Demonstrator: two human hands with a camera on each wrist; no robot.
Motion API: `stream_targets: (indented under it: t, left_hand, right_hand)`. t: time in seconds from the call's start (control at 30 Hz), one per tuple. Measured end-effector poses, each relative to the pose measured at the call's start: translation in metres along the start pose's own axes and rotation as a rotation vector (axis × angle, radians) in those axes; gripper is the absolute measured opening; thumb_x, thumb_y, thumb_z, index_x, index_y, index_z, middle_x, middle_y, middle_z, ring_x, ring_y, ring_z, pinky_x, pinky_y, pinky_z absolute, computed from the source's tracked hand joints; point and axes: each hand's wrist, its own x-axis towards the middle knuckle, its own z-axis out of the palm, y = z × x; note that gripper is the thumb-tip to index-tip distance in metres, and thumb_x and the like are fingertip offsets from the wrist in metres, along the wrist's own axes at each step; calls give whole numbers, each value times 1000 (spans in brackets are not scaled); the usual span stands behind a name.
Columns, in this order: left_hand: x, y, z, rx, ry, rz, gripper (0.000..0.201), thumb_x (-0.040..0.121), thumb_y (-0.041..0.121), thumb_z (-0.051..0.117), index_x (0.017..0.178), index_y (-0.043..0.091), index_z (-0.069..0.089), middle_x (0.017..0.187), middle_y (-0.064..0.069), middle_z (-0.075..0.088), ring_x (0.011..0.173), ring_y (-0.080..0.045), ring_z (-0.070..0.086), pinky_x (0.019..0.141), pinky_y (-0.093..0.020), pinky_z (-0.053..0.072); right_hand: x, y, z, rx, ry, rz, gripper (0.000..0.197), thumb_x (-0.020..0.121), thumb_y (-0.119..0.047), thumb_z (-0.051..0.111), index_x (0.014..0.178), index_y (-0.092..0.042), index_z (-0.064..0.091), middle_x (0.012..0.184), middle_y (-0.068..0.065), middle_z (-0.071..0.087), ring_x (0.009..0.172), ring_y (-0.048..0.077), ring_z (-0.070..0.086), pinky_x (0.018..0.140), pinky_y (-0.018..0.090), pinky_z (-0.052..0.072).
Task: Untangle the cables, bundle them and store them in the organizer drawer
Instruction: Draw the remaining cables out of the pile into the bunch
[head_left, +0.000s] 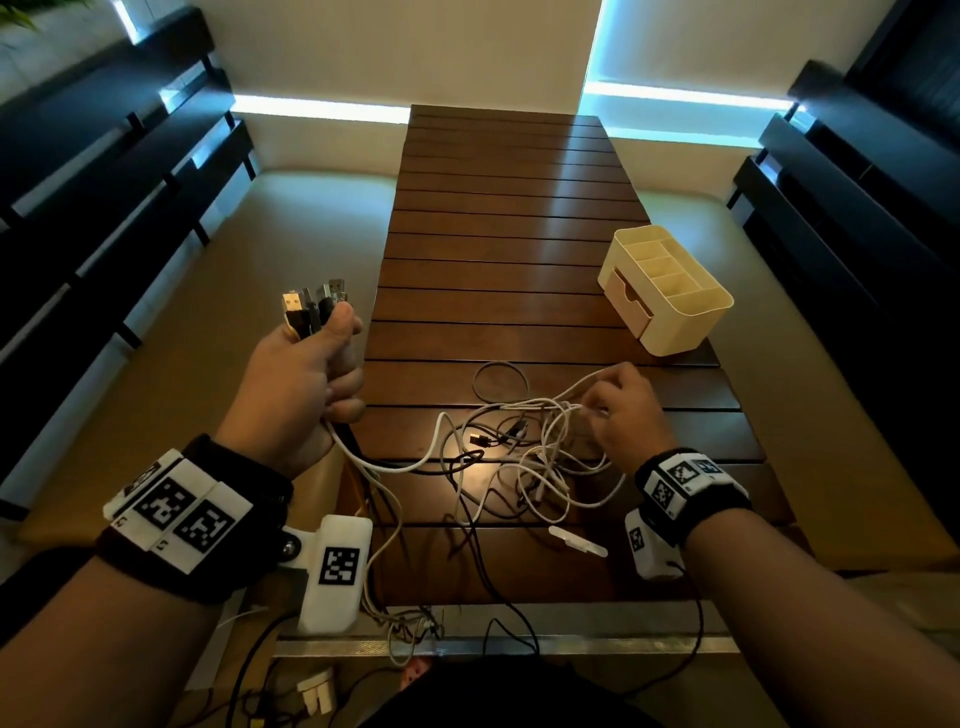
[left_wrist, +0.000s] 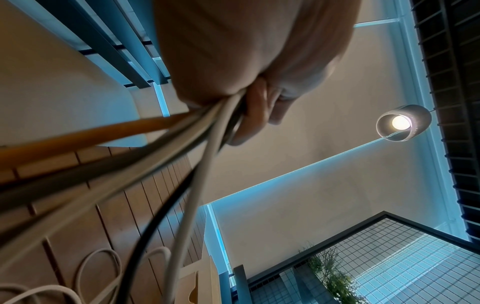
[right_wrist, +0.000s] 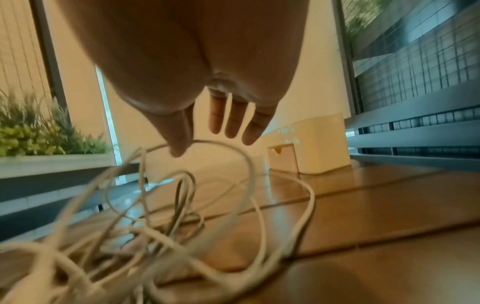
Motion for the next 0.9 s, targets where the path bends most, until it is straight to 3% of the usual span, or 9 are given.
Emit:
stream_targets:
  t: [0.1,0.23,0.43,0.63,0.77,0.9]
  left_hand:
    - [2,-1,-3,-5,8,-11,22,99,36,52,98,14,52,54,8,31,39,-5,27,34,-18,27]
    - [4,-2,2,-2,0,-11,20,99,35,51,95,15,53,54,7,30,40,-5,25,34,-18,26]
    - [6,-2,6,16,2,-17,20,100,34,49,95,16,53,55,6,28,40,-6,24,35,-18,25]
    - [5,-1,6,29,-2,-14,20,101,35,49,94,16,53,55,6,28,41,-6,24,36,-18,24]
    - [5,-6,17,37,-24,-11,19,101,33,50,94,15,53,56,6,27,42,-6,23,37,-19,23]
    - [5,-9,28,36,-65,-22,19,102,32,49,93,15,53,56,6,28,43,-7,22,38,-18,23]
  right_hand:
    - [3,-4,-22,-120,10,219,10,95,-26,59,95,-16,61,102,5,61,91,27,60,77,42,53]
    - [2,-4,-51,-166,-3,414,16,98,-29,51,101,-16,60,96,13,63,91,35,60,74,41,51]
    - [-11,-12,-75,-69,-71,442,13,95,-28,50,91,-24,62,87,1,62,84,22,61,79,46,56]
    - [-20,-11,-89,55,173,527,15,91,-27,47,91,-19,60,82,6,61,81,27,61,78,49,56]
    - [-20,-28,-84,112,109,473,15,95,-26,48,95,-19,61,86,4,63,82,22,61,76,42,54]
    - [-22,-51,-70,51,-28,391,14,98,-26,47,95,-20,59,85,0,58,80,18,56,67,32,43]
